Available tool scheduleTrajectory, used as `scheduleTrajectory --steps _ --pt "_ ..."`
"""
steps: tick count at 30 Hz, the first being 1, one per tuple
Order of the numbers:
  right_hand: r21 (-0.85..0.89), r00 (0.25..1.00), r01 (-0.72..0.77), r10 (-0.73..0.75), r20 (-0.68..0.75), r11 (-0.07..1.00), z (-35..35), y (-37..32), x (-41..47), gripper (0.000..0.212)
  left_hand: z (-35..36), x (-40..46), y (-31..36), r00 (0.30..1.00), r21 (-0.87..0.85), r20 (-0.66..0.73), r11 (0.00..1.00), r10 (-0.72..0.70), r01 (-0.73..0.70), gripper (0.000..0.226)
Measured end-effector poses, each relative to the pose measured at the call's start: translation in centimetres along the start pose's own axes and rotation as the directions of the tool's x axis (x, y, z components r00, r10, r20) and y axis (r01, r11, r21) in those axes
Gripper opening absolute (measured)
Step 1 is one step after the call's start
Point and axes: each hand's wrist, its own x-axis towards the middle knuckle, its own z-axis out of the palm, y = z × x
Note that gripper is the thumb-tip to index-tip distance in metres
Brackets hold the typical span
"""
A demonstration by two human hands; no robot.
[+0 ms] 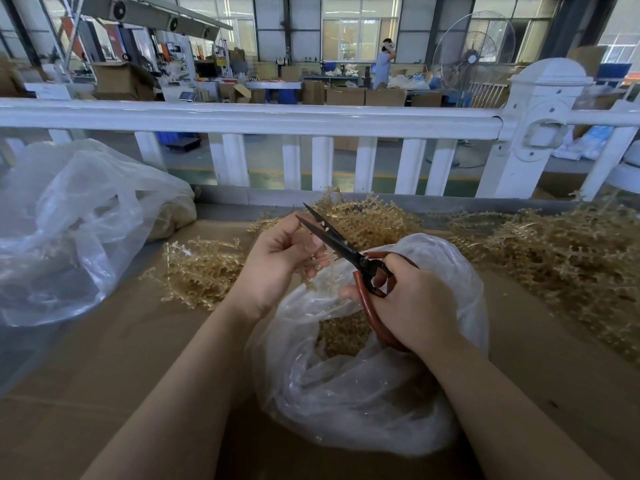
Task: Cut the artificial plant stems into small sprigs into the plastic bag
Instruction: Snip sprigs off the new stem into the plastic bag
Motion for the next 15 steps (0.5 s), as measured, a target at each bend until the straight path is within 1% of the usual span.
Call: scheduleTrajectory --steps 3,5,10,15 --pt "-0.001 1.0 -0.007 0.007 -0.01 1.0 0.06 -0.04 -0.02 0.085 0.16 0.1 -0.14 0.999 -0.015 0.012 0.999 -0.031 0.032 0.014" --pt "-0.002 1.0 -0.021 0.021 0.0 1.0 0.12 0.02 0.02 0.088 0.36 0.16 -0.2 0.999 -0.028 0.026 0.999 -0.046 0.047 0.015" --pt "-0.018 1.0 -0.026 0.026 0.015 0.999 0.1 0.06 0.02 0.084 0.47 0.02 -0.1 0.998 -0.036 0.039 0.998 -0.055 0.056 0.015" --pt "-0.022 1.0 -0.018 0.018 0.007 1.0 0.03 0.18 0.01 0.085 0.57 0.03 -0.09 0.998 -0.052 0.044 0.998 -0.041 0.043 0.016"
